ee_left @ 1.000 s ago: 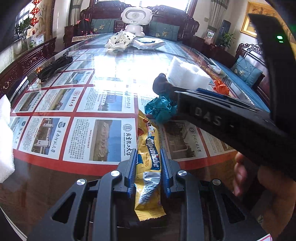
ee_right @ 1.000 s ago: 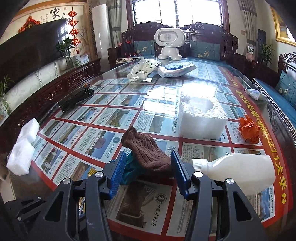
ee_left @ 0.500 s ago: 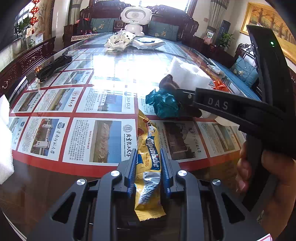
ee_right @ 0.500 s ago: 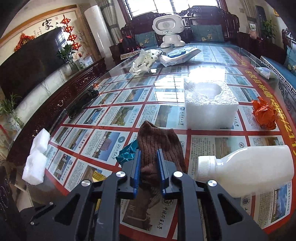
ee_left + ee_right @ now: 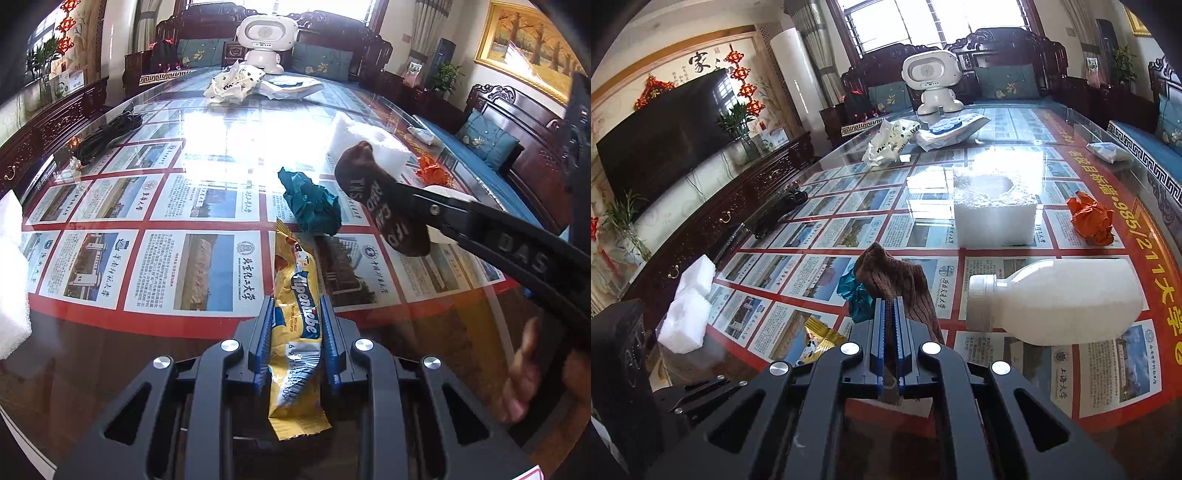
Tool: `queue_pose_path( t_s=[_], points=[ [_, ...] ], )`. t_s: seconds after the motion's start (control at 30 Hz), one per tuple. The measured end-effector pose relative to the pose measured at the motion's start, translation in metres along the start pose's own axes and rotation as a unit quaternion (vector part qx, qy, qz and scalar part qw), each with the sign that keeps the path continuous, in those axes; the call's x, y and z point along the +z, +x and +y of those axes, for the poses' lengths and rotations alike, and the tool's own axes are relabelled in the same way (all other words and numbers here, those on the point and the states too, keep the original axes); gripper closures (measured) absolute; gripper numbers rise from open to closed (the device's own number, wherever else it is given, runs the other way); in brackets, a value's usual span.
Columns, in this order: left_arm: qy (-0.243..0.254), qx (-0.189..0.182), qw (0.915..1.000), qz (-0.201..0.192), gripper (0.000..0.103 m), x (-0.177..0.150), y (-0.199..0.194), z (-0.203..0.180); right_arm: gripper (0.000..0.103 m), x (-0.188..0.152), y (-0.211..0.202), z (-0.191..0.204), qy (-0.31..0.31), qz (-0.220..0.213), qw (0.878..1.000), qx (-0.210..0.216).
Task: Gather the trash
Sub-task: 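Grasp the brown sock with the right tool while the left tool holds the wrapper, then carry wrapper and sock over the yellow bin and open both tools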
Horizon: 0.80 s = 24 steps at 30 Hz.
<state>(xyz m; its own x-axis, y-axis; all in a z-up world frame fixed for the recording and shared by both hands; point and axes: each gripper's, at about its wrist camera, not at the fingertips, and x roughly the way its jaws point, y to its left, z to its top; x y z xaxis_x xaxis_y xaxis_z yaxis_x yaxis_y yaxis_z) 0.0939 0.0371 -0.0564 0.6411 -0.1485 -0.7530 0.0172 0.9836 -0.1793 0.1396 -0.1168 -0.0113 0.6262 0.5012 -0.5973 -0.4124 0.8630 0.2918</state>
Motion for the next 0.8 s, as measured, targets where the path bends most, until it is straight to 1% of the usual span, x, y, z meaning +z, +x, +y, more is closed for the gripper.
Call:
queue_pose_path(
  t_s=[0.17, 0.27, 0.33, 0.57, 0.67, 0.73, 0.8],
  points=[
    [0.016, 0.002, 0.9998, -0.007, 0.078, -0.013, -0.018, -0.012, 0.098, -0.019, -0.047, 0.006, 0.002, -0.025, 1.000, 0.003],
    [0.028, -0.005, 0.9996, -0.007, 0.078, -0.024, -0.030, -0.021, 0.098, -0.037, -0.081, 0.007, 0.007, -0.036, 0.999, 0.001],
    [0.036, -0.017, 0.9992, -0.003, 0.078, -0.034, -0.039, -0.026, 0.098, -0.051, -0.104, 0.009, 0.010, -0.040, 0.999, -0.002],
    [0.077, -0.054, 0.9956, 0.002, 0.078, -0.081, -0.079, -0.056, 0.098, -0.111, -0.174, 0.018, 0.021, -0.046, 0.998, -0.022],
    [0.097, -0.072, 0.9926, 0.011, 0.078, -0.106, -0.092, -0.068, 0.098, -0.138, -0.194, 0.019, 0.030, -0.042, 0.998, -0.035],
    [0.108, -0.082, 0.9904, 0.024, 0.078, -0.125, -0.098, -0.075, 0.098, -0.159, -0.204, 0.020, 0.039, -0.035, 0.998, -0.044],
    [0.120, -0.086, 0.9885, 0.032, 0.078, -0.140, -0.101, -0.081, 0.098, -0.176, -0.210, 0.022, 0.042, -0.031, 0.997, -0.057]
  ],
)
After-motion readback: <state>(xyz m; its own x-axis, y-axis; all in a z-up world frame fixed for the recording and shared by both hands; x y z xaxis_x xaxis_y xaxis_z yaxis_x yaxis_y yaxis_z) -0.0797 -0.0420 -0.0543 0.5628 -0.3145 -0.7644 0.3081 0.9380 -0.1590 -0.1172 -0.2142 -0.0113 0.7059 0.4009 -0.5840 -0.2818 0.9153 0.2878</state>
